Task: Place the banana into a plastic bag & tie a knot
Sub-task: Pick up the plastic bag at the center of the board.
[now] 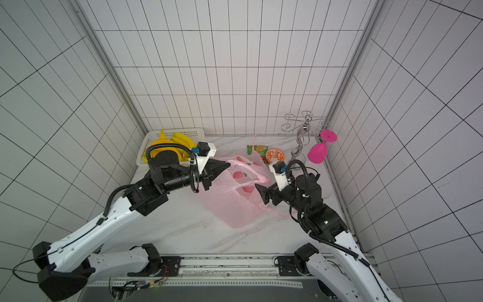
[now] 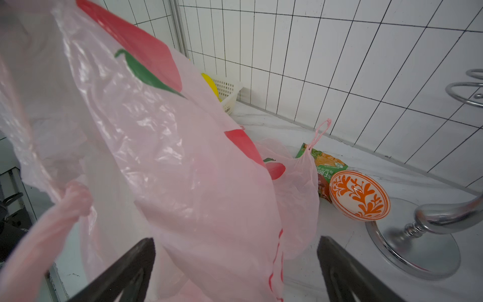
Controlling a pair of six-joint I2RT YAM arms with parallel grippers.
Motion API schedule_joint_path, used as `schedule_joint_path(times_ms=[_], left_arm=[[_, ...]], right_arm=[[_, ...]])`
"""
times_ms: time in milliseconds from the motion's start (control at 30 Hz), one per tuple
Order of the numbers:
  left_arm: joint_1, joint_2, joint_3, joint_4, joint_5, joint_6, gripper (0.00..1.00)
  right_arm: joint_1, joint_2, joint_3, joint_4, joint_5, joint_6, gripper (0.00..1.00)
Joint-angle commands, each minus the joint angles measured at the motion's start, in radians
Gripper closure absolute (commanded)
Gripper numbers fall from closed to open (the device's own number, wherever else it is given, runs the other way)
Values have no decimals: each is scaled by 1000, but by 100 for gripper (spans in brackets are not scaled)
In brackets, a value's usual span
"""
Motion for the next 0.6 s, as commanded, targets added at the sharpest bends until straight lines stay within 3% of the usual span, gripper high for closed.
schedule_joint_path(times_ms=[0, 133, 200, 333, 567], left_arm=[[4, 18, 43, -15, 40, -13, 100], [4, 26, 54, -27, 86, -31, 100], [4, 22, 53, -28, 102, -32, 100], [4, 18, 48, -38, 101, -29, 100], [49, 22, 33, -24, 91, -53, 100]], right_arm=[[78, 0, -78, 84, 127, -12, 1], [150, -8, -114, 198, 324, 1, 2], [177, -34, -157, 303, 412, 6, 8], [181, -60, -208, 433, 455, 6, 27], [182, -42, -165, 385, 367, -26, 93]])
